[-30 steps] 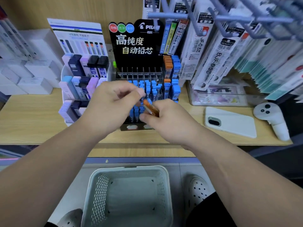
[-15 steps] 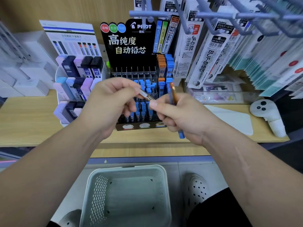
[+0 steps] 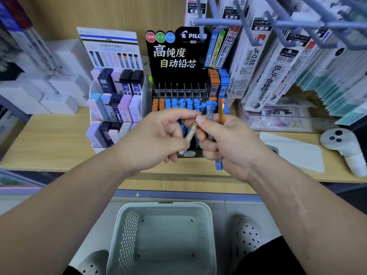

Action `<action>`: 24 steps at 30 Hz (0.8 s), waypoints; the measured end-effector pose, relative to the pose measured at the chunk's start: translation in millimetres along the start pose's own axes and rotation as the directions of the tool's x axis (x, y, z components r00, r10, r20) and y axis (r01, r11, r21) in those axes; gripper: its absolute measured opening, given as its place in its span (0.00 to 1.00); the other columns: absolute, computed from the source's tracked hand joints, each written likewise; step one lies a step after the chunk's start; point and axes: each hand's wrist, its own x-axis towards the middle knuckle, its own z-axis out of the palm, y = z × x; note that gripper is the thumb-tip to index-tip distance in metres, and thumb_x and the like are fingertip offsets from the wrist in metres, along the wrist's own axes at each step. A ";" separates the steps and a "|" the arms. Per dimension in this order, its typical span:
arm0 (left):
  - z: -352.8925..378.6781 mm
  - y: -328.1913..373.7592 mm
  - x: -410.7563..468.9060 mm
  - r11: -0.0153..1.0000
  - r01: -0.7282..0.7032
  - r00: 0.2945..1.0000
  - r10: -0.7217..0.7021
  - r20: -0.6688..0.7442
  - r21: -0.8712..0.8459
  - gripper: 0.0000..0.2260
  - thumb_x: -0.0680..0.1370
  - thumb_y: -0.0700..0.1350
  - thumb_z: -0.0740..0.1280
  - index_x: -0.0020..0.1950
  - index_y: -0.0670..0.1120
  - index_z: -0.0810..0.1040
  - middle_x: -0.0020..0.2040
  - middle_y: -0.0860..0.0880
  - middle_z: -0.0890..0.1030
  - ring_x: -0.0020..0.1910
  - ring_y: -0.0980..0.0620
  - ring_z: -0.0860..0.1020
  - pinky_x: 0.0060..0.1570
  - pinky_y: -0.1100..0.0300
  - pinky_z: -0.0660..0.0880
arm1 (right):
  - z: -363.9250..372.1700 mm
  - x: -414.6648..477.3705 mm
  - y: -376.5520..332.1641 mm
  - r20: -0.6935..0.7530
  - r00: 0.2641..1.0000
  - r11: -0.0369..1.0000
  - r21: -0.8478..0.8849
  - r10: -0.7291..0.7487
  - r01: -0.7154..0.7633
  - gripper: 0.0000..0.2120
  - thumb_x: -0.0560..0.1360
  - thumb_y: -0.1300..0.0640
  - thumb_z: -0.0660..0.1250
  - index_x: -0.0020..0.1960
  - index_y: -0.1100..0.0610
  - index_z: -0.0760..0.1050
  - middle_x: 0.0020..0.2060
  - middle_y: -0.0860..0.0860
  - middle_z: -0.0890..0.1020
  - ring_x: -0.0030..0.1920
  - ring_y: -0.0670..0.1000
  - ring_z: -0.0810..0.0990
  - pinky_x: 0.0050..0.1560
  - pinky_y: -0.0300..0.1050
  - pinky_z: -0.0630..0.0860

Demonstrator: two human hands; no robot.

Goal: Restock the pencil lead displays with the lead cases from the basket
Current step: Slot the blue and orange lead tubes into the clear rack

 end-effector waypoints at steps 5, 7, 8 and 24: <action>-7.2 -1.5 -3.9 0.999 -0.052 0.994 0.051 -0.095 0.001 0.11 0.80 0.37 0.67 0.58 0.52 0.79 0.31 0.36 0.72 0.25 0.50 0.73 0.26 0.66 0.71 | 12.5 2.6 1.8 0.052 0.998 0.991 0.129 0.032 -0.038 0.10 0.84 0.59 0.61 0.57 0.65 0.75 0.32 0.51 0.76 0.25 0.44 0.64 0.23 0.35 0.59; -12.5 -3.7 -3.1 0.998 -0.061 0.989 0.061 -0.134 0.004 0.08 0.81 0.38 0.66 0.55 0.50 0.77 0.28 0.41 0.73 0.24 0.50 0.73 0.27 0.65 0.70 | 16.0 3.4 2.8 0.057 0.997 0.993 0.109 0.046 -0.052 0.09 0.84 0.59 0.61 0.56 0.65 0.76 0.32 0.52 0.76 0.25 0.44 0.64 0.23 0.35 0.59; -16.7 -5.6 -1.6 0.998 -0.066 0.982 0.065 -0.180 -0.001 0.07 0.81 0.37 0.65 0.52 0.50 0.76 0.28 0.45 0.74 0.24 0.51 0.73 0.27 0.65 0.69 | 16.5 4.3 2.7 0.047 0.997 0.994 0.097 0.054 -0.059 0.11 0.84 0.59 0.61 0.56 0.65 0.78 0.32 0.51 0.76 0.25 0.44 0.64 0.23 0.35 0.58; -46.7 -27.2 14.4 0.987 0.005 0.928 0.055 -0.369 0.159 0.06 0.74 0.34 0.72 0.46 0.44 0.79 0.31 0.43 0.81 0.27 0.50 0.80 0.31 0.62 0.75 | -4.8 9.1 -2.6 -0.076 0.993 0.995 0.059 0.088 -0.084 0.12 0.84 0.57 0.63 0.58 0.62 0.81 0.31 0.49 0.74 0.26 0.44 0.64 0.23 0.36 0.57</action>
